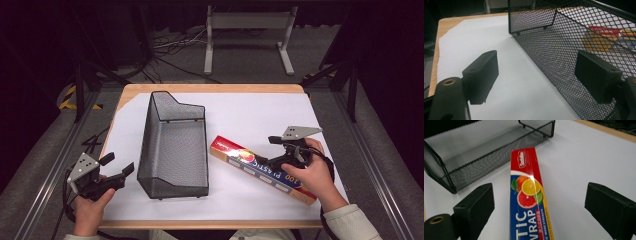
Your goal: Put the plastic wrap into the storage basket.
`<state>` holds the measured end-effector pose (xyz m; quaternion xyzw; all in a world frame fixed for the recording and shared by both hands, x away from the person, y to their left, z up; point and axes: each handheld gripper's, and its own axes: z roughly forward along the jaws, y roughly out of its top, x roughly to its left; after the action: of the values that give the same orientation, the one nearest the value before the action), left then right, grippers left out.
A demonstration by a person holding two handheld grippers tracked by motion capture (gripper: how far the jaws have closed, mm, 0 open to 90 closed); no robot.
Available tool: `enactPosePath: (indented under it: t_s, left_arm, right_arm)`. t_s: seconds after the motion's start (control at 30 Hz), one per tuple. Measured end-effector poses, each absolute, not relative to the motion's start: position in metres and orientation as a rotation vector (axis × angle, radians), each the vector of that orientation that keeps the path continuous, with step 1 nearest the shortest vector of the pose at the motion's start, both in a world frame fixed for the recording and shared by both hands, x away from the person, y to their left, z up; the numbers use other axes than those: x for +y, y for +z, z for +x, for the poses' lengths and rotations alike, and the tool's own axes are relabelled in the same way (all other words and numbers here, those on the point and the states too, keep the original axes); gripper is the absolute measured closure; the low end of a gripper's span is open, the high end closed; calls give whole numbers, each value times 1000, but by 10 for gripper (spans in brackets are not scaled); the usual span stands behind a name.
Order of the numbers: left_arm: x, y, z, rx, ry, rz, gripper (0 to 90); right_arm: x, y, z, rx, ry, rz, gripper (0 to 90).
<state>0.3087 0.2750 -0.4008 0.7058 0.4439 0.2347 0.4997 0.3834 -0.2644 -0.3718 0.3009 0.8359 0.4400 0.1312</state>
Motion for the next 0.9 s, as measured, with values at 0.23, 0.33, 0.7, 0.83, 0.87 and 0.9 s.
enactPosePath:
  t_s: [0.23, 0.33, 0.7, 0.83, 0.87, 0.9]
  left_arm:
    - [276, -401, 309, 1071, 571, 1710, 202]
    - [276, -401, 309, 1071, 569, 1710, 201]
    - [276, -401, 309, 1071, 568, 1706, 199]
    - [276, -401, 309, 1072, 567, 1706, 199]
    - [276, -402, 309, 1075, 566, 1703, 199]
    - [276, -402, 309, 1076, 565, 1702, 199]
  right_arm:
    - [-257, -389, 388, 2529, 1093, 882, 129]
    - [-252, -395, 389, 2599, 1001, 896, 126]
    - [-240, -406, 393, 2715, 779, 841, 187]
    - [-238, -408, 394, 2744, 737, 856, 184]
    - [-237, -409, 394, 2754, 726, 855, 206]
    - [-237, -410, 395, 2771, 714, 852, 213]
